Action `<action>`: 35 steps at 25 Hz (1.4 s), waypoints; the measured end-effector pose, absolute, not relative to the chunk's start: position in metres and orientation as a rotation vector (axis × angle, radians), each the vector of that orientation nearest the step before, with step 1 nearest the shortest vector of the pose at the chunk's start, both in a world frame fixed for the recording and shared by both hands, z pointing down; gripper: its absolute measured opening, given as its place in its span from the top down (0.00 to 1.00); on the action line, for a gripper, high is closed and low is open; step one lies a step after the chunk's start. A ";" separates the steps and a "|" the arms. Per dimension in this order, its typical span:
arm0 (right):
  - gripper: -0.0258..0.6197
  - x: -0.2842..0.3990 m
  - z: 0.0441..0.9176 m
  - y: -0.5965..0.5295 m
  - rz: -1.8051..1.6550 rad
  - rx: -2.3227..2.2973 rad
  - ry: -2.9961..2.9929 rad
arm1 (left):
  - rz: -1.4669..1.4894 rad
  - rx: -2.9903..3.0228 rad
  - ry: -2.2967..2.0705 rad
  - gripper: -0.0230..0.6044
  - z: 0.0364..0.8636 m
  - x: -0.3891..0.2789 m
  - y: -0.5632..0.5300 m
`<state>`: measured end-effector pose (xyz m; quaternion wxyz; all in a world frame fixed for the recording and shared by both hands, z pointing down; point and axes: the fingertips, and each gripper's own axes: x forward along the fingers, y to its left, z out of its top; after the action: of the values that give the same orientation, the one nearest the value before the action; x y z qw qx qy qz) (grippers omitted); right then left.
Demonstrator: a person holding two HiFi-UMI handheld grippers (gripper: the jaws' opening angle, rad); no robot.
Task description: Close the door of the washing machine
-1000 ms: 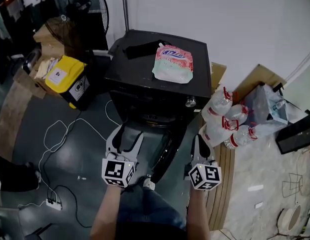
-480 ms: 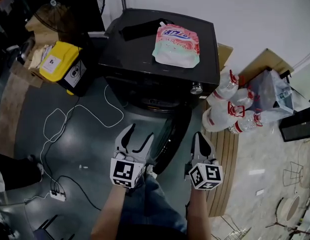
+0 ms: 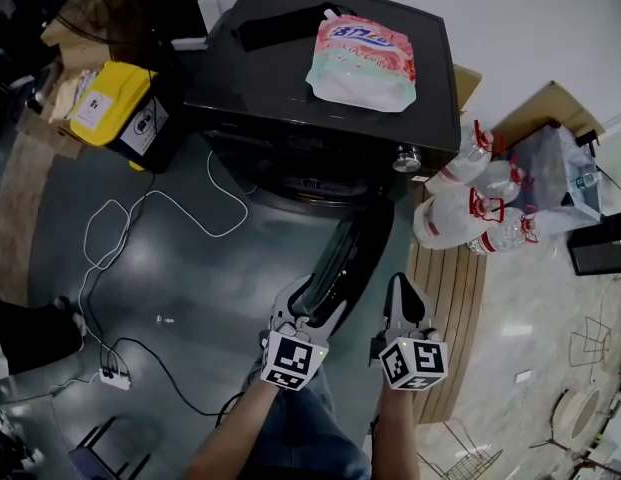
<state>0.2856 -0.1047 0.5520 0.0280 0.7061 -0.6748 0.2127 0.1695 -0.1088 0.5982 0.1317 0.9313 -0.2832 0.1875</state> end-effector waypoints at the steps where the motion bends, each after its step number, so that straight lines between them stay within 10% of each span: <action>1: 0.94 0.286 0.556 -0.106 0.660 2.177 -2.084 | 0.562 2.697 -0.810 0.52 0.608 0.175 -0.103; 35: 0.94 0.290 0.587 -0.125 0.686 2.133 -2.042 | 0.808 2.586 -0.621 0.58 0.707 0.218 -0.068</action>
<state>0.2899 -0.1248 0.5872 0.0551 0.7024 -0.6726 0.2261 0.2178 -0.0679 0.7068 0.1799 0.9152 -0.2197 0.2859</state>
